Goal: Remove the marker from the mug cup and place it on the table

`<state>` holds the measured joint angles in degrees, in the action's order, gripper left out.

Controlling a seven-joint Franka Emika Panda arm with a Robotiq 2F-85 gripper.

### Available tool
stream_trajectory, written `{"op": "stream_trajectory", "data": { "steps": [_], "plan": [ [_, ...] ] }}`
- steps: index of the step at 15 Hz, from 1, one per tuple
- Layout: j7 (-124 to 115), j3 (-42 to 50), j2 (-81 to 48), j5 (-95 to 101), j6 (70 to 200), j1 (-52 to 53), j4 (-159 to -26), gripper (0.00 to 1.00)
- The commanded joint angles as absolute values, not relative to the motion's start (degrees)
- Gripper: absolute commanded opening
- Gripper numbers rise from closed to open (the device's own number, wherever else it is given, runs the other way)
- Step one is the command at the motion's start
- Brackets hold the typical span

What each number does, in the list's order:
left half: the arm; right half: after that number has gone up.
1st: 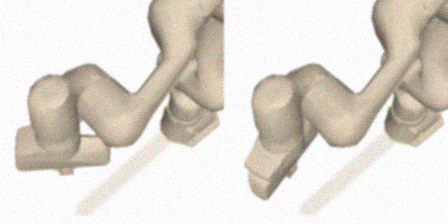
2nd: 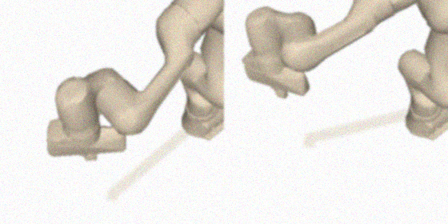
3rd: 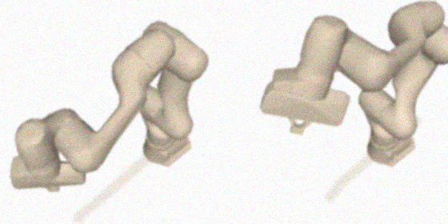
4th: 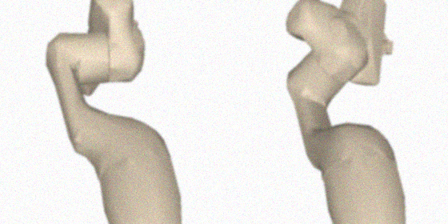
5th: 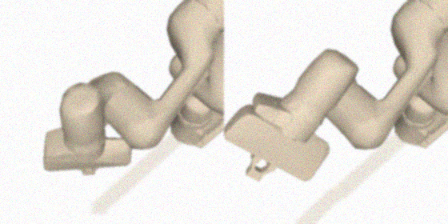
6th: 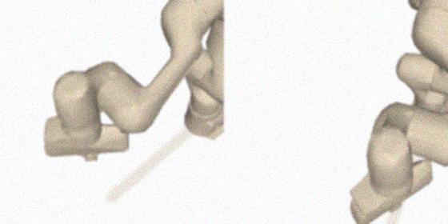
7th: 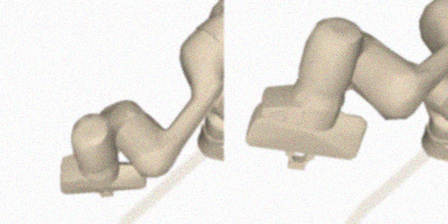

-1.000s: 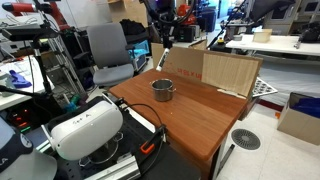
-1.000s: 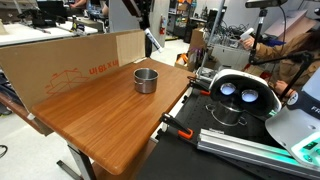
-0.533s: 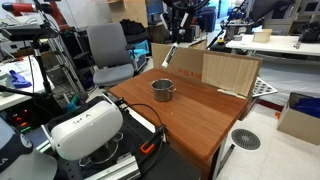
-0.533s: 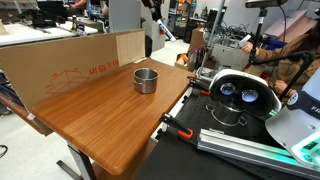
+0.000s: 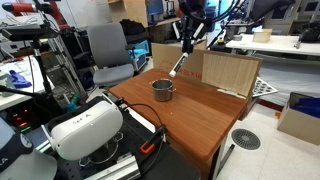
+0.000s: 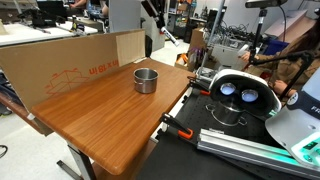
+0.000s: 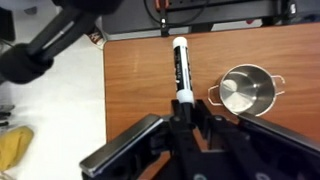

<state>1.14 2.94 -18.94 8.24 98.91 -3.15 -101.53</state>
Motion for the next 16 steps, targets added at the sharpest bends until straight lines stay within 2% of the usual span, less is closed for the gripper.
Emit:
{"op": "stream_trajectory", "data": {
  "steps": [1, 16],
  "plan": [
    [3.72, 3.04, -25.10, 6.34, 92.68, -4.37, -94.08, 0.05],
    [1.85, 4.50, -44.15, 7.09, 91.98, -6.06, -80.76, 0.05]
  ]
}}
